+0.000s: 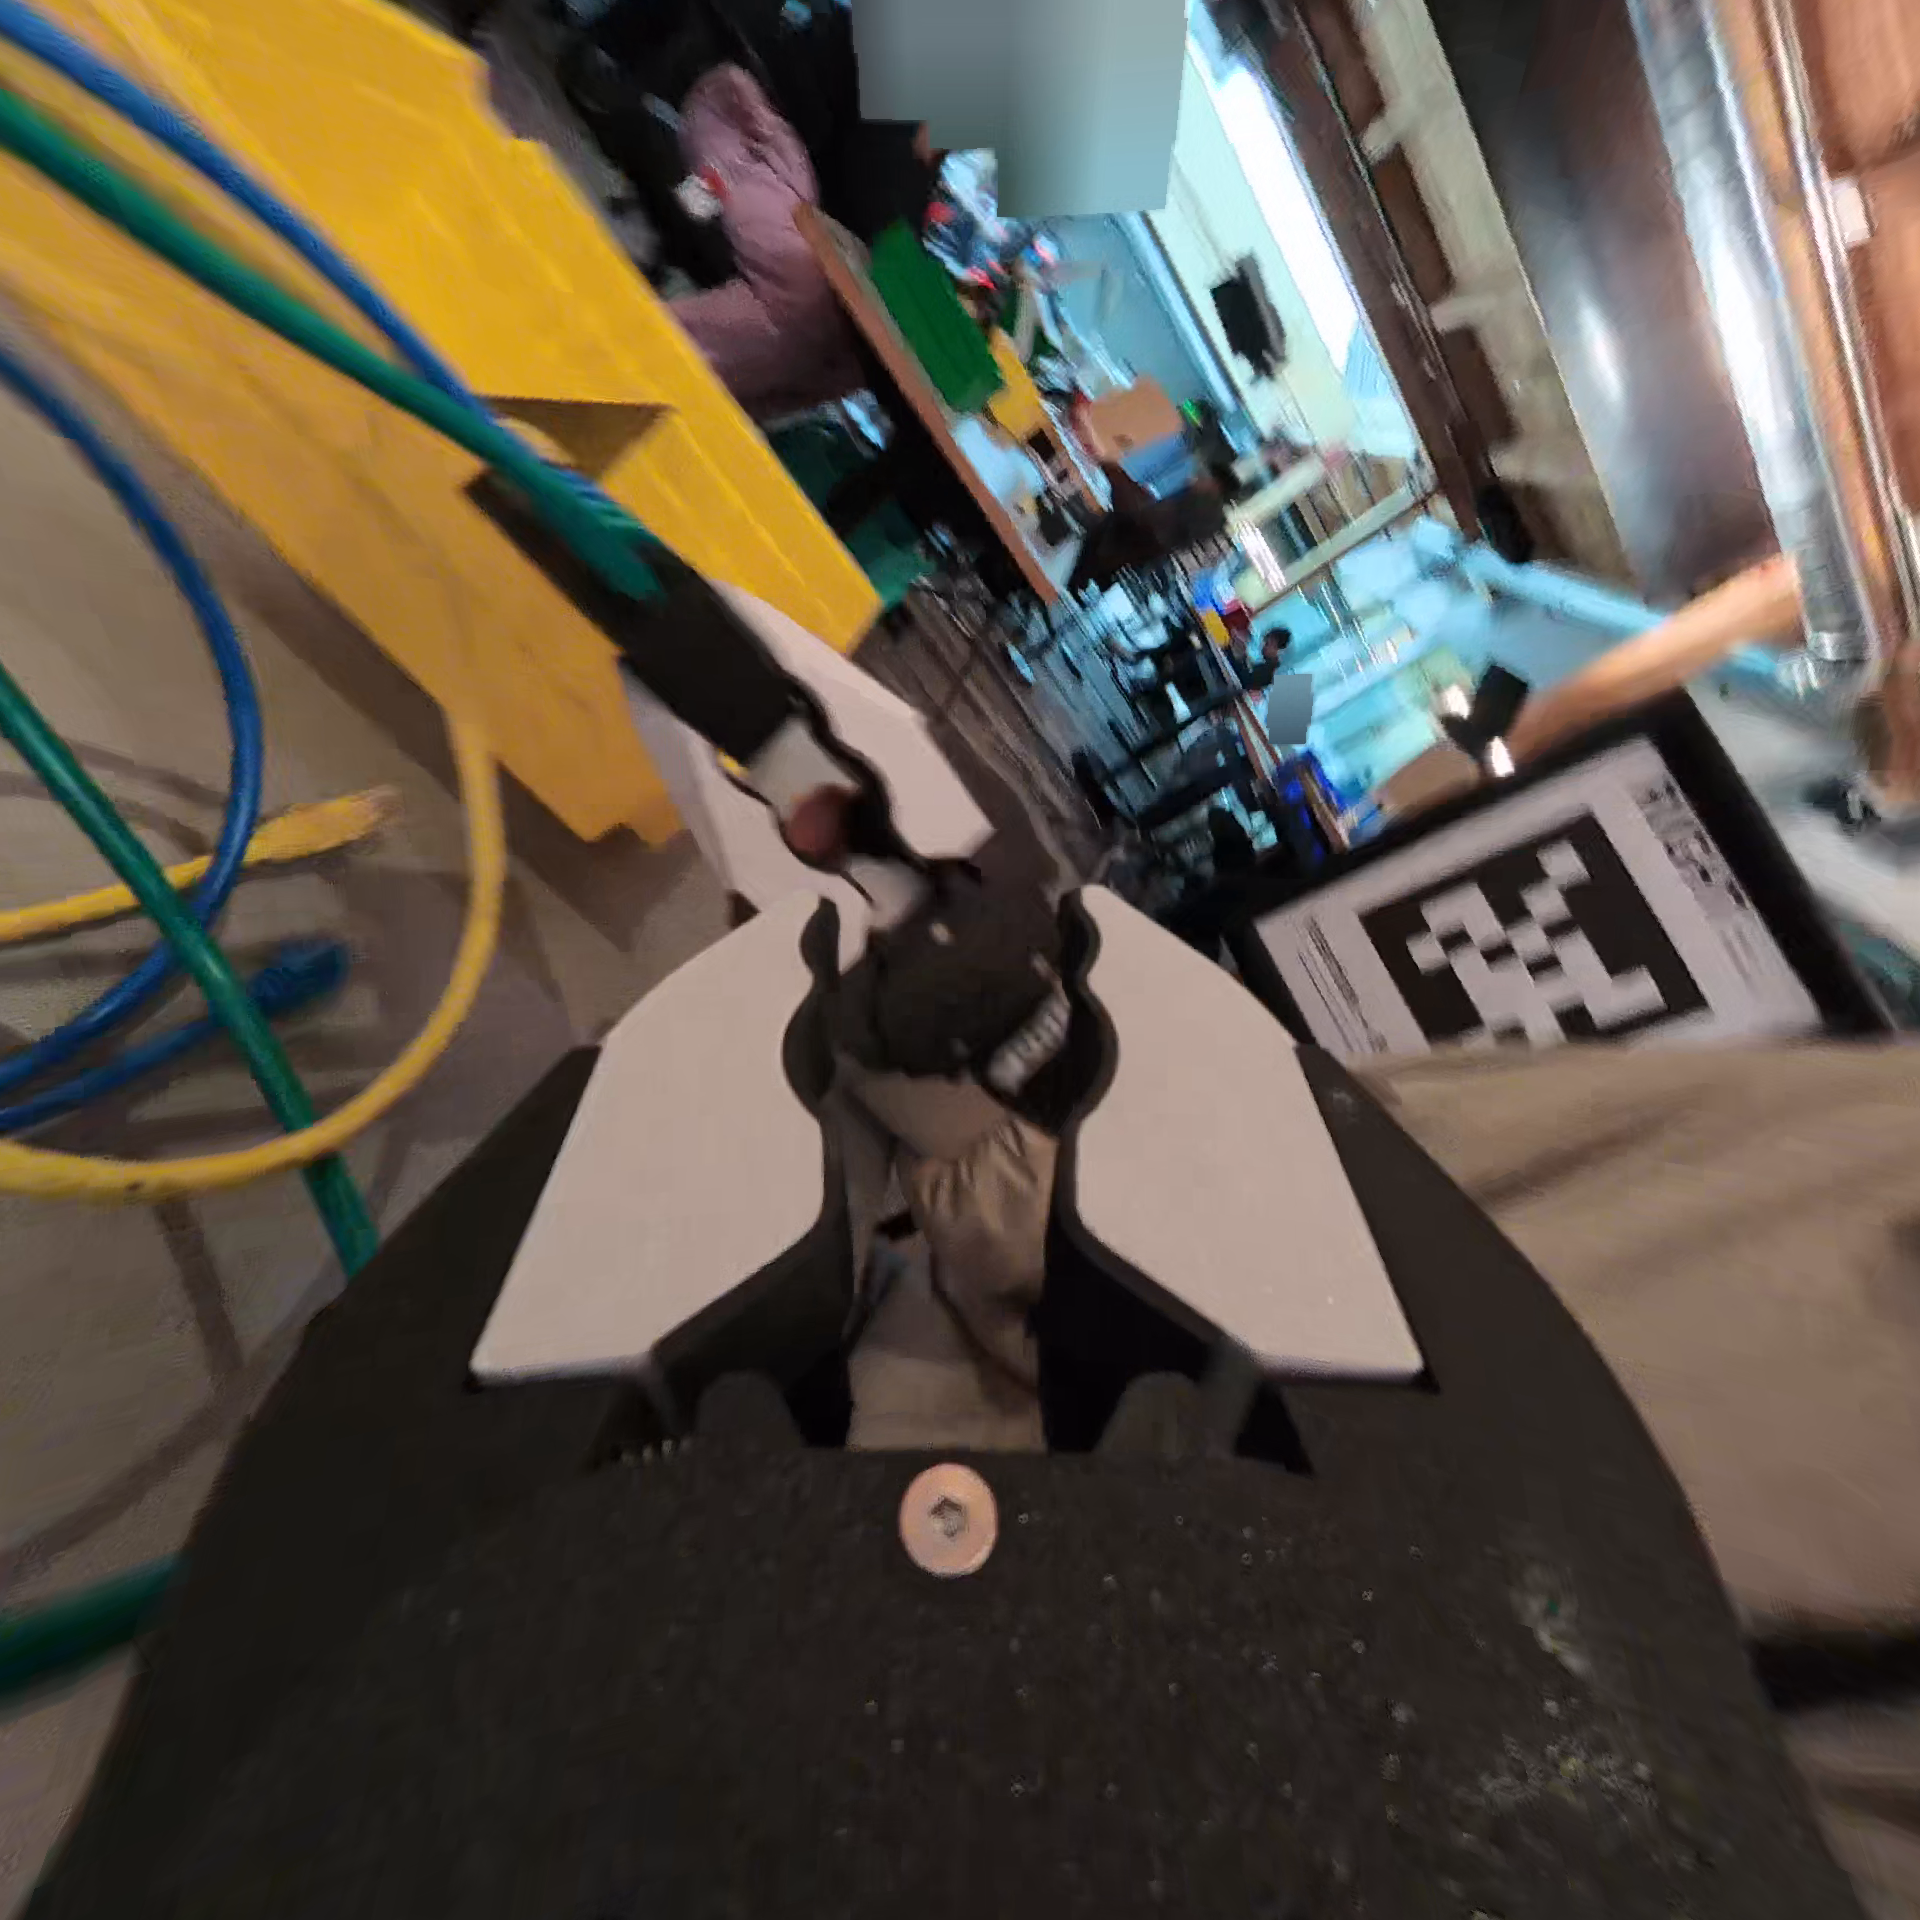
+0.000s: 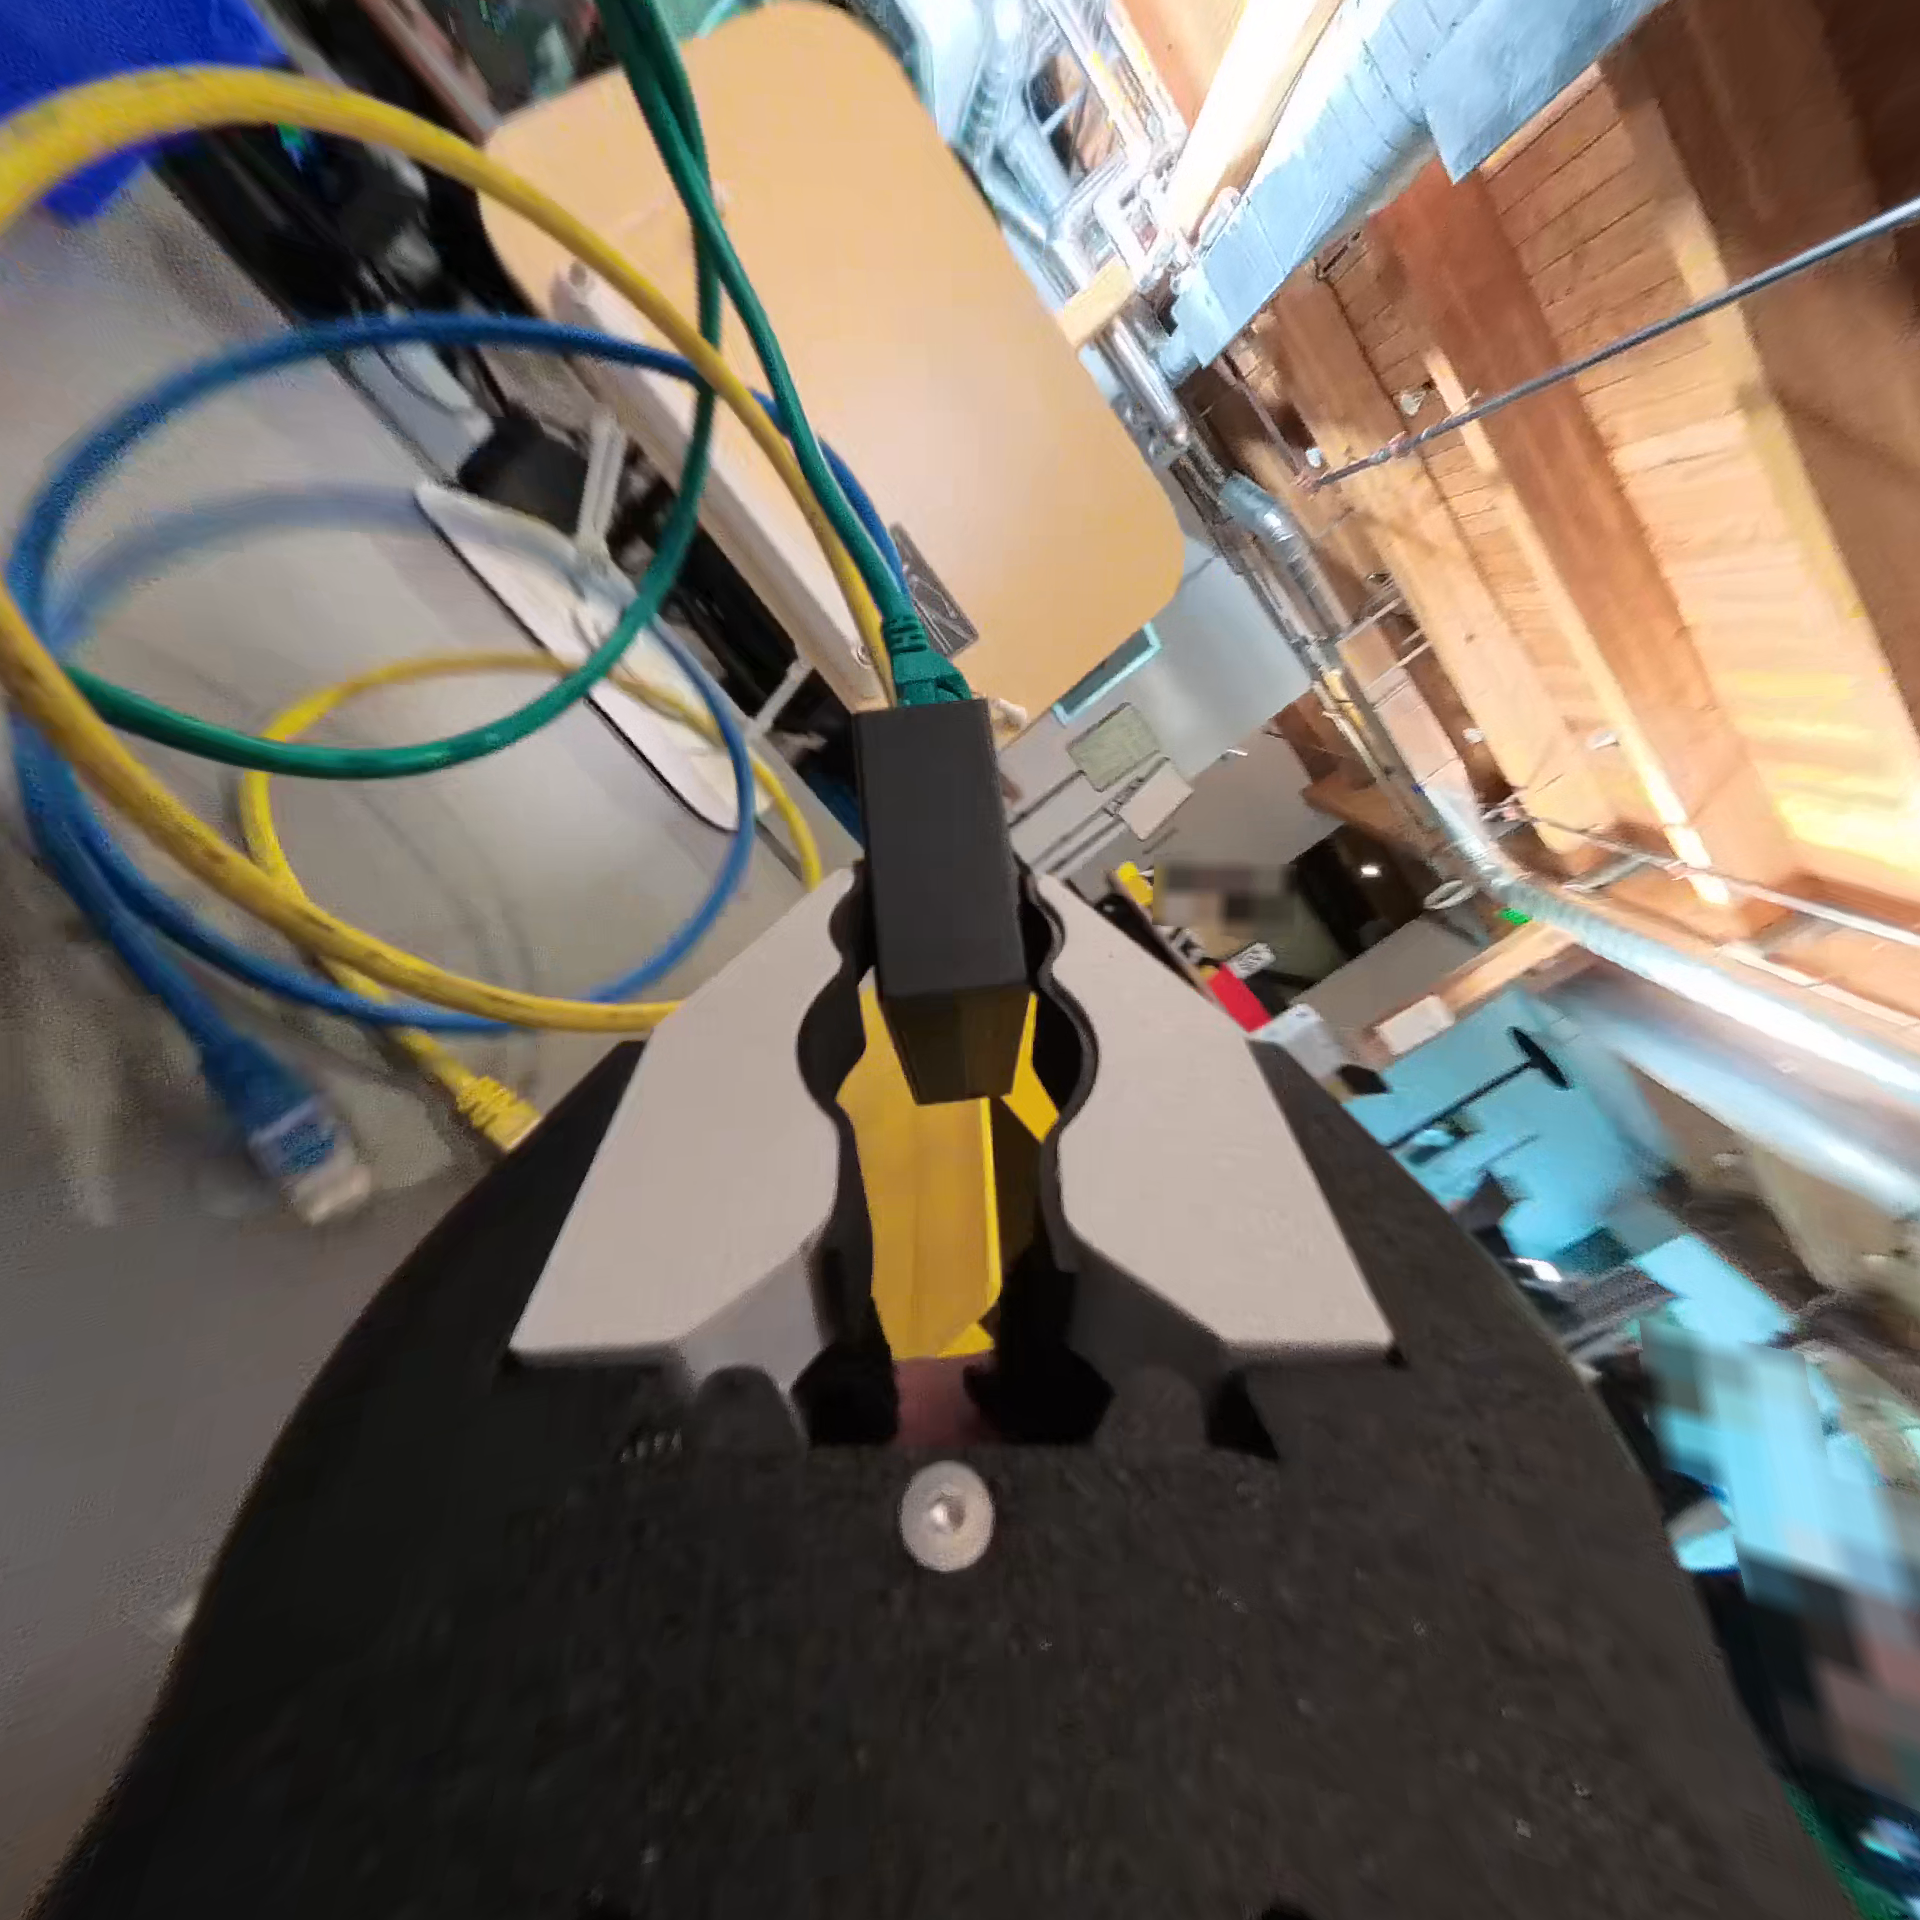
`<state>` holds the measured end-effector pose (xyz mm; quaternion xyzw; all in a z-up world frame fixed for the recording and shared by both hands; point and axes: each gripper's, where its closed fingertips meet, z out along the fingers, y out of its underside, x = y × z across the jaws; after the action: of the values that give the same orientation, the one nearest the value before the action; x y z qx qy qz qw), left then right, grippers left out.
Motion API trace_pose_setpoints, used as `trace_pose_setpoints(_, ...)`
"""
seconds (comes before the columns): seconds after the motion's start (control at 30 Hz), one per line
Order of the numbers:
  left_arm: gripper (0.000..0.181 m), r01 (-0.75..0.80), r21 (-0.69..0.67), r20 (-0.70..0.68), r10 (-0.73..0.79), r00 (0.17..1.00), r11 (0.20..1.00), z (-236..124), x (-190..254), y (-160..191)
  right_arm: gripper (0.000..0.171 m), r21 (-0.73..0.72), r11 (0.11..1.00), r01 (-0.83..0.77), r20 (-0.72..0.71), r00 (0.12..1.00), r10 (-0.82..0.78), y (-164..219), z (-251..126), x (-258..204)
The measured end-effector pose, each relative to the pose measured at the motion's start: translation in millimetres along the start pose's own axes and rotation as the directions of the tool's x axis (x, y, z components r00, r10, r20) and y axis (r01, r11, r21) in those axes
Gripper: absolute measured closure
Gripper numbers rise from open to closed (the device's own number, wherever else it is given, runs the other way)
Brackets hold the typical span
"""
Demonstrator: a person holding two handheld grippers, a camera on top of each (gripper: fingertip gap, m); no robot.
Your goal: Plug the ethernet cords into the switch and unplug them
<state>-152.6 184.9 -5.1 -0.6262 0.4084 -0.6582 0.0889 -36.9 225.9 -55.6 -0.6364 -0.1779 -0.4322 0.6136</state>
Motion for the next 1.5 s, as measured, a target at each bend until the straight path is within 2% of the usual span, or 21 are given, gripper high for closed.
trace_pose_setpoints(0.1, 0.141, -0.197, 0.034, -0.014, 0.197, 0.980, 0.980, -44, 34, -7, 0.144, 0.064, 0.986, -0.152, 0.051, 0.987, 0.149, -6, -7, 11)
trace_pose_setpoints(0.17, 0.141, -0.248, 0.130, 0.081, 0.239, 0.968, 0.960, -84, 30, -24, 0.144, 0.096, 0.961, -0.261, 0.090, 0.963, 0.253, -13, -11, 16)
trace_pose_setpoints(0.23, 0.142, -0.245, 0.244, 0.141, 0.216, 0.966, 0.938, -127, 18, -36, 0.145, 0.120, 0.894, -0.432, 0.148, 0.898, 0.414, -23, -14, 21)
trace_pose_setpoints(0.37, 0.140, -0.180, 0.416, 0.248, 0.079, 0.965, 0.891, -198, -31, -39, 0.144, 0.089, 0.589, -0.803, 0.366, 0.576, 0.731, -42, -16, 28)
trace_pose_setpoints(0.43, 0.139, -0.170, 0.429, 0.292, 0.042, 0.955, 0.887, -211, -56, -34, 0.145, -0.011, 0.376, -0.927, 0.506, 0.319, 0.801, -51, -16, 23)
trace_pose_setpoints(0.5, 0.136, -0.171, 0.388, 0.288, 0.056, 0.956, 0.906, -205, -67, -28, 0.145, -0.123, 0.210, -0.970, 0.602, 0.095, 0.793, -61, -18, 15)
trace_pose_setpoints(0.67, 0.138, -0.225, 0.257, 0.149, 0.192, 0.970, 0.940, -155, -60, -23, 0.146, -0.324, -0.024, -0.946, 0.709, -0.259, 0.656, -93, -26, 2)
trace_pose_setpoints(0.7, 0.138, -0.238, 0.250, 0.127, 0.212, 0.969, 0.938, -145, -60, -26, 0.146, -0.354, -0.048, -0.934, 0.721, -0.305, 0.622, -99, -27, 0)
trace_pose_setpoints(0.8, 0.137, -0.248, 0.204, 0.001, 0.253, 0.967, 0.947, -107, -53, -26, 0.145, -0.395, -0.048, -0.918, 0.745, -0.350, 0.567, -116, -30, -10)
trace_pose_setpoints(0.9, 0.132, -0.270, 0.156, -0.156, 0.293, 0.943, 0.950, -71, -34, -13, 0.145, -0.413, -0.082, -0.907, 0.738, -0.387, 0.553, -123, -27, -15)
trace_pose_setpoints(1.0, 0.132, -0.301, 0.188, -0.144, 0.329, 0.933, 0.935, -50, -32, -10, 0.145, -0.416, -0.088, -0.905, 0.733, -0.391, 0.557, -124, -26, -19)
trace_pose_setpoints(1.1, 0.133, -0.246, 0.255, -0.184, 0.296, 0.937, 0.935, -42, -29, -13, 0.145, -0.433, -0.068, -0.899, 0.732, -0.395, 0.555, -126, -30, -29)
trace_pose_setpoints(1.2, 0.135, -0.226, 0.246, -0.213, 0.280, 0.936, 0.943, -33, -30, -7, 0.145, -0.443, -0.068, -0.894, 0.725, -0.402, 0.559, -128, -32, -36)
trace_pose_setpoints(1.27, 0.150, -0.218, 0.257, -0.236, 0.279, 0.931, 0.942, -30, -26, -4, 0.146, -0.437, -0.062, -0.897, 0.723, -0.392, 0.569, -128, -33, -39)
trace_pose_setpoints(1.4, 0.152, -0.251, 0.269, -0.182, 0.305, 0.935, 0.930, -29, -29, -3, 0.145, -0.415, -0.029, -0.909, 0.732, -0.352, 0.584, -129, -33, -42)
trace_pose_setpoints(1.5, 0.152, -0.302, 0.240, -0.133, 0.340, 0.931, 0.922, -29, -31, 0, 0.145, -0.428, -0.027, -0.903, 0.736, -0.366, 0.570, -128, -34, -44)
